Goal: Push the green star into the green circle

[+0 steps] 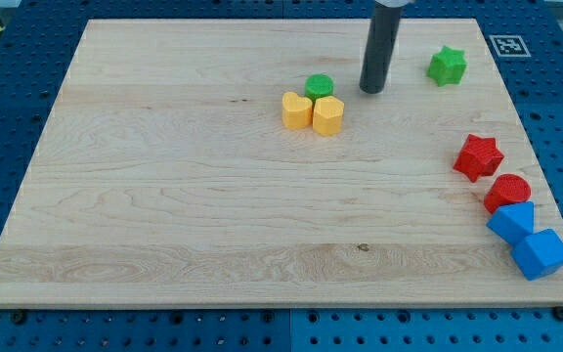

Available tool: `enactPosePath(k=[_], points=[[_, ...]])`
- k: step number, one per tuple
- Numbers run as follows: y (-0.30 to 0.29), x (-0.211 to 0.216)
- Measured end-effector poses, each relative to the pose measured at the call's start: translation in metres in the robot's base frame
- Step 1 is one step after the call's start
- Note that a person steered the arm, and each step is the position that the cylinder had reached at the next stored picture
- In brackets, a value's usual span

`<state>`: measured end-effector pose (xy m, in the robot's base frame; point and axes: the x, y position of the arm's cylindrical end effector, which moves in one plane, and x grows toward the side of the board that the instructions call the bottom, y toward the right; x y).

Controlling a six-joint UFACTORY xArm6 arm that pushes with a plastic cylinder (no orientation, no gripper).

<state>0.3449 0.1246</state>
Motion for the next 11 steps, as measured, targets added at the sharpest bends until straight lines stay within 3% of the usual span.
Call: enactPosePath(k=[2, 4, 6, 11], points=[[0.079, 0.006], [0.13, -0.023], [0.13, -0.066], [-0.046, -0.067]])
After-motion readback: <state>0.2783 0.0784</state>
